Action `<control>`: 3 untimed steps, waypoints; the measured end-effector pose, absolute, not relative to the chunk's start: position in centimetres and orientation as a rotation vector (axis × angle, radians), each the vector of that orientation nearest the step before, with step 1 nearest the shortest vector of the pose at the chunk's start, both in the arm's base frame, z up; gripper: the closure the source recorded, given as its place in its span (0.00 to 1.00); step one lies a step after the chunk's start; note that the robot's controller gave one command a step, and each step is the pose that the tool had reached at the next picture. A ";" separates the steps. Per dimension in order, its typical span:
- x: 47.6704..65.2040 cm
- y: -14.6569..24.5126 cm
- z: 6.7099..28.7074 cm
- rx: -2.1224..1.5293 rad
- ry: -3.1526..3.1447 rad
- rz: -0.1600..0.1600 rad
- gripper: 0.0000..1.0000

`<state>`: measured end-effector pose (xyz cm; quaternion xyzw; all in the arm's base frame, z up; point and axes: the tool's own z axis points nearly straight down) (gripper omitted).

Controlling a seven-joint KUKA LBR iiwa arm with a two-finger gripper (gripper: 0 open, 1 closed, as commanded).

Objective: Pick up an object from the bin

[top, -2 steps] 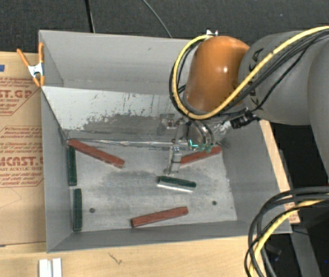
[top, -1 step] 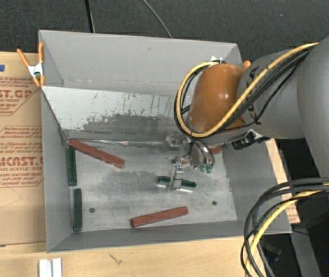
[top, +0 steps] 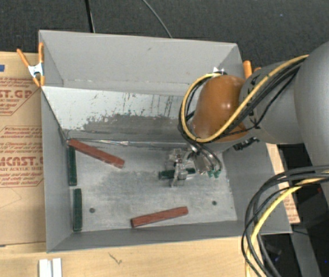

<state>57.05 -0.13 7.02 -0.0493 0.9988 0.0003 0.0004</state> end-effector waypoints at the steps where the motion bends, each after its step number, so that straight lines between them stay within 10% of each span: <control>1: 57.1 -0.1 7.0 -0.155 3.137 0.001 1.00; 2: 55.2 -2.5 18.6 -0.199 3.133 0.001 1.00; 3: 55.2 -2.5 18.6 -0.200 3.133 0.001 1.00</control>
Offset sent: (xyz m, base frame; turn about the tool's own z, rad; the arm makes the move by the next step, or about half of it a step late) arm -0.0187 -0.0244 0.1160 -0.0290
